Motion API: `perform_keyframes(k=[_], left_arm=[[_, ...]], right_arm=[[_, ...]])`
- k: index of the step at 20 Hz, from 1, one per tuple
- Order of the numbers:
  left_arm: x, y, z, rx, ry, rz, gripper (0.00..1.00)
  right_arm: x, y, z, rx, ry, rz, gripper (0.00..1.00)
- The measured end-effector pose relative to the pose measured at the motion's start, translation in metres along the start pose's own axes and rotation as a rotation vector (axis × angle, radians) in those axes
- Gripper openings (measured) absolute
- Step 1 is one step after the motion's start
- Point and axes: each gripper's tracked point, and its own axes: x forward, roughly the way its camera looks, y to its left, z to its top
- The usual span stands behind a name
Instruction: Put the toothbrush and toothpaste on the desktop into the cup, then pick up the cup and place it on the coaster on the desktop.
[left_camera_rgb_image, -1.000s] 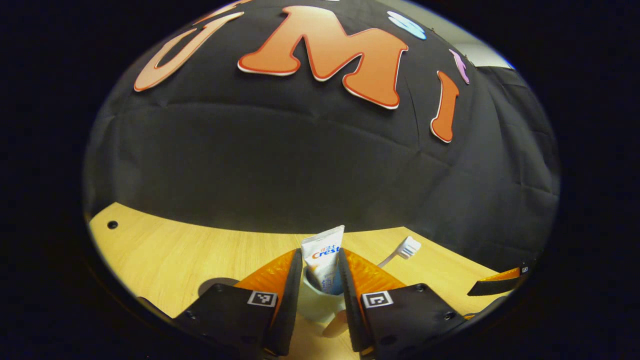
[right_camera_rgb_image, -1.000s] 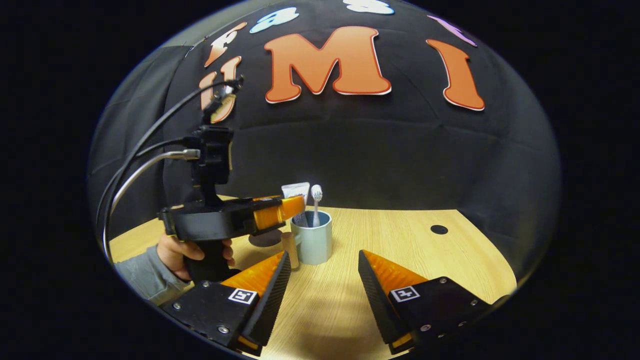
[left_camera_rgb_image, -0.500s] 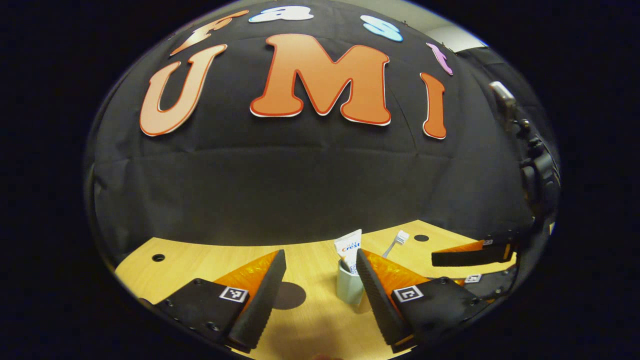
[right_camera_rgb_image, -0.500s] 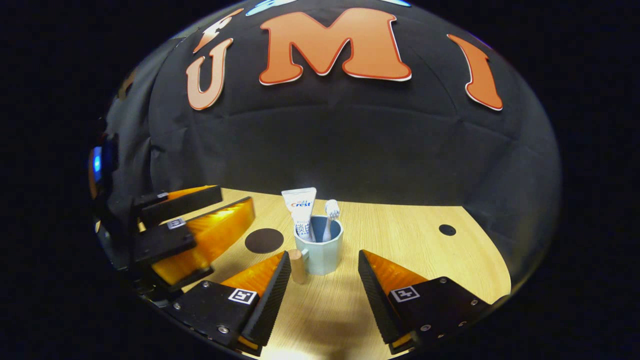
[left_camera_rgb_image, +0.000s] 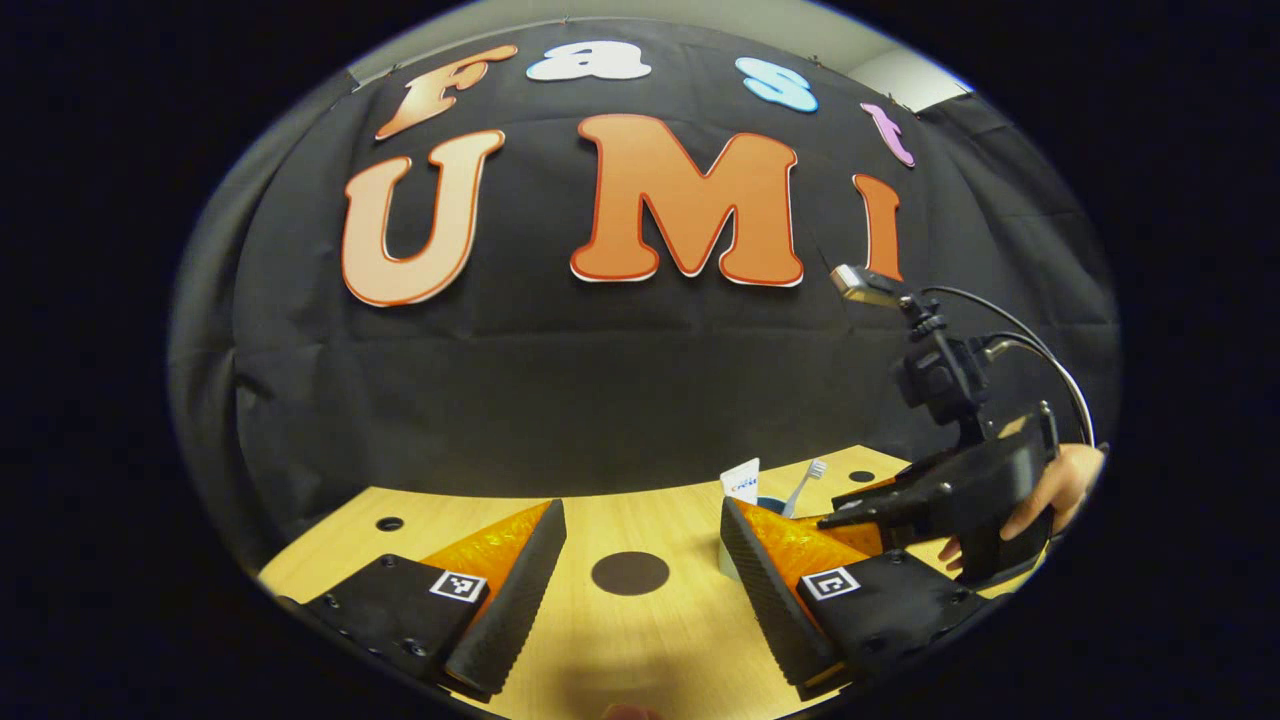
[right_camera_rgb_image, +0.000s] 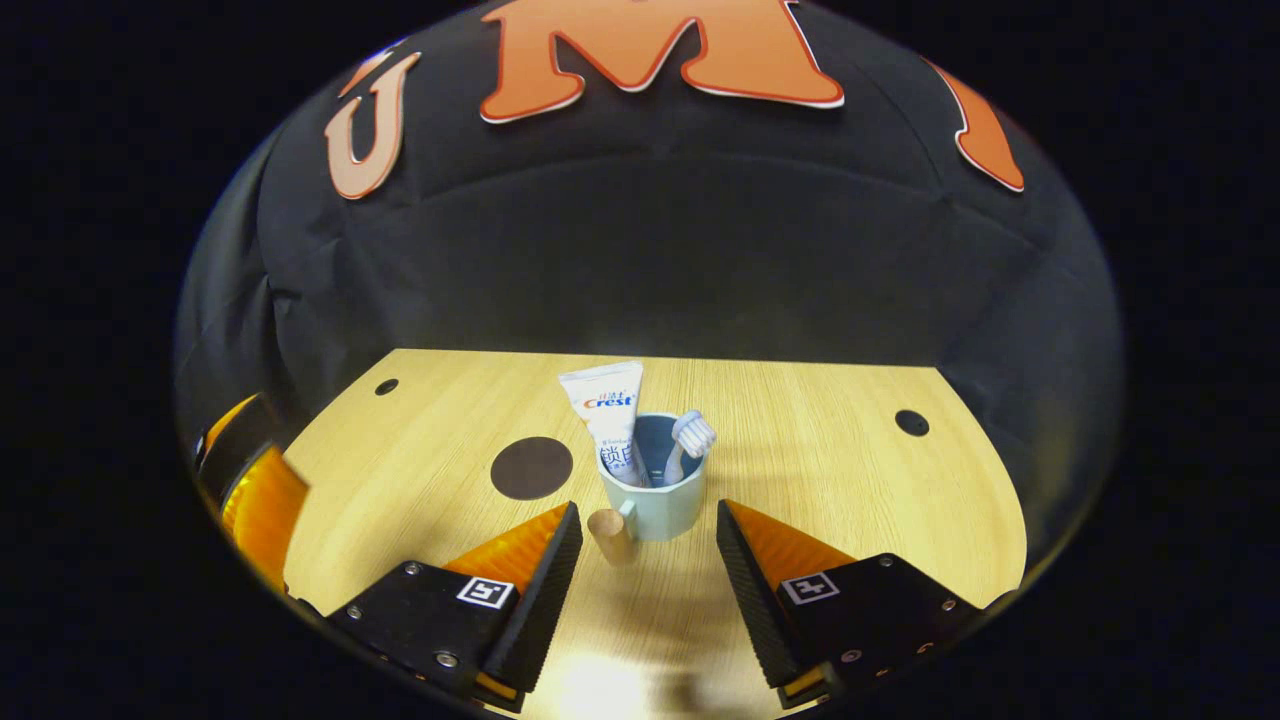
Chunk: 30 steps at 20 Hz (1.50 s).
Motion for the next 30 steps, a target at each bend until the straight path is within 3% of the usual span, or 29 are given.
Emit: perform_keyframes(k=[4,5,6,7,8,9,12,18,22,30], left_arm=[[-0.029,0.019,0.003,0.016,-0.024,0.033,0.98],[-0.034,0.023,0.003,0.011,-0.026,0.038,0.99],[-0.041,0.028,0.001,0.007,-0.024,0.042,0.99],[-0.046,0.032,-0.001,0.006,-0.022,0.049,0.99],[-0.051,0.037,-0.004,0.005,-0.02,0.058,0.99],[-0.055,0.041,-0.006,0.004,-0.02,0.065,0.99],[-0.066,0.051,-0.014,-0.009,-0.01,0.081,0.99],[-0.087,0.068,-0.035,-0.044,0.024,0.109,0.98],[-0.095,0.078,-0.04,-0.051,0.035,0.129,0.99],[-0.106,0.082,-0.051,-0.078,0.053,0.134,0.96]], right_arm=[[0.013,0.015,-0.01,0.054,0.138,0.015,0.81],[0.015,0.013,-0.014,0.056,0.17,-0.002,0.81],[0.02,0.01,-0.015,0.051,0.194,-0.024,0.75],[0.027,0.008,-0.018,0.048,0.219,-0.043,0.81],[0.031,0.008,-0.02,0.049,0.246,-0.055,0.75],[0.034,0.007,-0.021,0.056,0.271,-0.067,0.8],[0.043,0.011,-0.024,0.079,0.34,-0.095,0.75],[0.066,0.007,-0.047,0.044,0.413,-0.194,0.59],[0.063,0.015,-0.047,0.095,0.438,-0.182,0.28],[0.065,0.016,-0.043,0.059,0.401,-0.15,0.23]])
